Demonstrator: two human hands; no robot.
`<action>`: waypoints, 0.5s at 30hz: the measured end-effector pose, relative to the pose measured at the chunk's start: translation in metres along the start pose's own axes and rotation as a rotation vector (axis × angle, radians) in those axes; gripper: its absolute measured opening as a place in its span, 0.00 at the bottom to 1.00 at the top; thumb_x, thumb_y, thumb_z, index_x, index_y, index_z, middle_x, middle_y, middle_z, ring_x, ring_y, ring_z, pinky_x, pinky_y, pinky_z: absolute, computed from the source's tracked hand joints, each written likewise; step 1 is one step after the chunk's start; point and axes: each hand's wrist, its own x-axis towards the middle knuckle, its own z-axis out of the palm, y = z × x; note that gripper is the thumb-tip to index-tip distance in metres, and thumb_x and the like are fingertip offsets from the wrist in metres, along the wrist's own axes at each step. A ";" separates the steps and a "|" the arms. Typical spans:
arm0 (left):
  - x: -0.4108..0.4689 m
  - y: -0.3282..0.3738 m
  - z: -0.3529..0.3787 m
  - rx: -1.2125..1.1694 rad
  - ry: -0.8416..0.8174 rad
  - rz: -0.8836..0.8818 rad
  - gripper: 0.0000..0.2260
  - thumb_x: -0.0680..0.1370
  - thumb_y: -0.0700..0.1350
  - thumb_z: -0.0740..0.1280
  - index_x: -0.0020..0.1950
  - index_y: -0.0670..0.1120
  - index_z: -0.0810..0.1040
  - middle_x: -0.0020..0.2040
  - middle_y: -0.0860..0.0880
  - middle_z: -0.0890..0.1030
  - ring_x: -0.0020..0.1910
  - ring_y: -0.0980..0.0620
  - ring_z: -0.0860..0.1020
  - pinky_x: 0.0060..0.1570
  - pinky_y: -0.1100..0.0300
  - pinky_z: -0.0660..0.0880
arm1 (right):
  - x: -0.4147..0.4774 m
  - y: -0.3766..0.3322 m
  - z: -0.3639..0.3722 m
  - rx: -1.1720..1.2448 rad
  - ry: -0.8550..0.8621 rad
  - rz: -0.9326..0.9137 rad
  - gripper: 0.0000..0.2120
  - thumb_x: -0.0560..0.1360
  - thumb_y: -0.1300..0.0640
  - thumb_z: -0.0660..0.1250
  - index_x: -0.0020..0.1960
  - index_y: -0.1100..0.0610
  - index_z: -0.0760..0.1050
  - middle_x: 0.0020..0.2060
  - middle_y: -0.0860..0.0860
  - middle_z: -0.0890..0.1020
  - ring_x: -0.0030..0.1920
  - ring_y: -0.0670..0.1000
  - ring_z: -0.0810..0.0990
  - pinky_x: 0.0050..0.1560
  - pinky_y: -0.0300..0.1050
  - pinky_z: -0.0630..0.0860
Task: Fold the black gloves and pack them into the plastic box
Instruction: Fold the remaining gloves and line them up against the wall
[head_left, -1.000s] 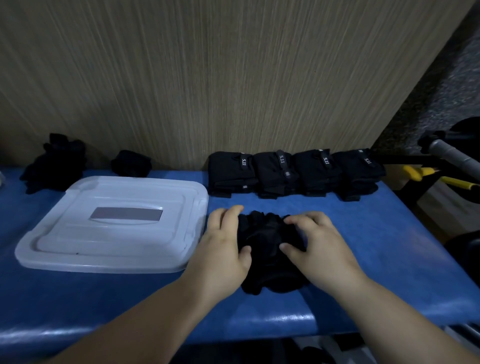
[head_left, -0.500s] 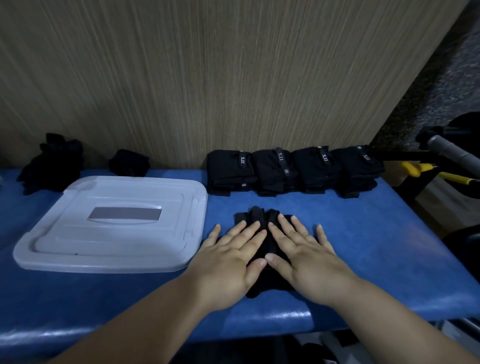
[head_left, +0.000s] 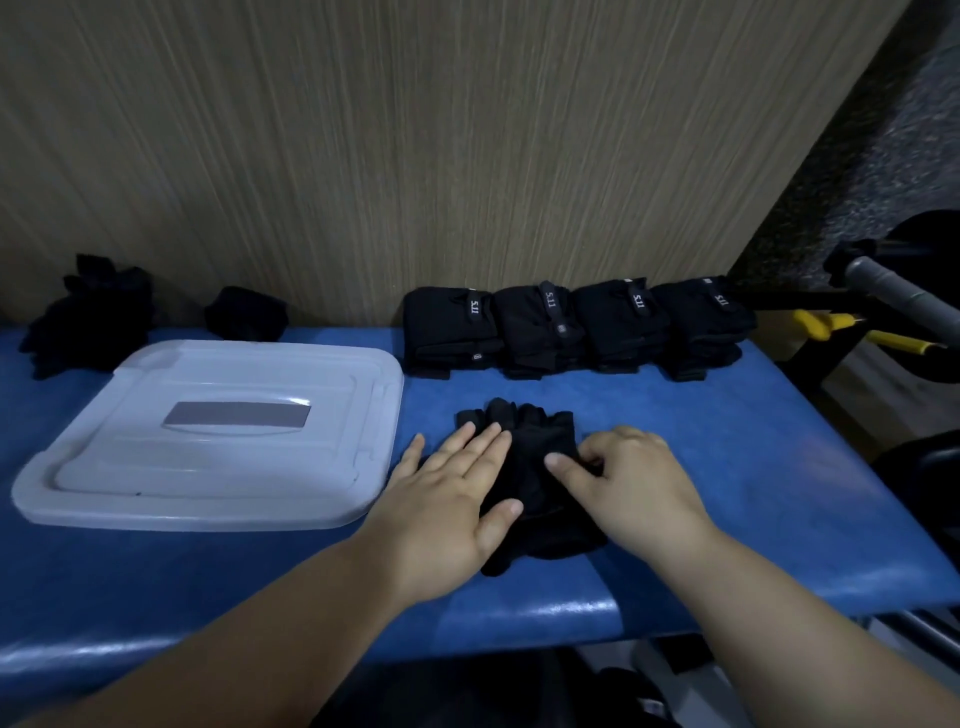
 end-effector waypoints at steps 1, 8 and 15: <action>0.001 0.001 -0.001 -0.013 0.005 0.010 0.28 0.82 0.60 0.46 0.78 0.56 0.38 0.77 0.62 0.38 0.73 0.63 0.33 0.75 0.52 0.34 | 0.000 0.000 0.001 0.068 -0.010 0.007 0.15 0.75 0.39 0.64 0.44 0.50 0.77 0.46 0.47 0.78 0.54 0.50 0.74 0.51 0.44 0.73; 0.014 0.022 -0.003 -0.122 0.038 0.070 0.26 0.82 0.59 0.47 0.78 0.57 0.41 0.77 0.63 0.40 0.73 0.65 0.34 0.74 0.58 0.34 | 0.006 0.023 -0.021 0.372 0.002 0.098 0.04 0.78 0.51 0.65 0.50 0.50 0.72 0.38 0.50 0.82 0.41 0.49 0.80 0.42 0.48 0.79; 0.057 0.079 0.005 -0.045 -0.049 0.141 0.26 0.82 0.59 0.49 0.79 0.57 0.48 0.79 0.59 0.47 0.77 0.58 0.41 0.75 0.48 0.36 | 0.012 0.082 -0.056 0.220 0.009 0.265 0.17 0.76 0.50 0.68 0.62 0.52 0.69 0.38 0.51 0.81 0.38 0.49 0.80 0.34 0.46 0.76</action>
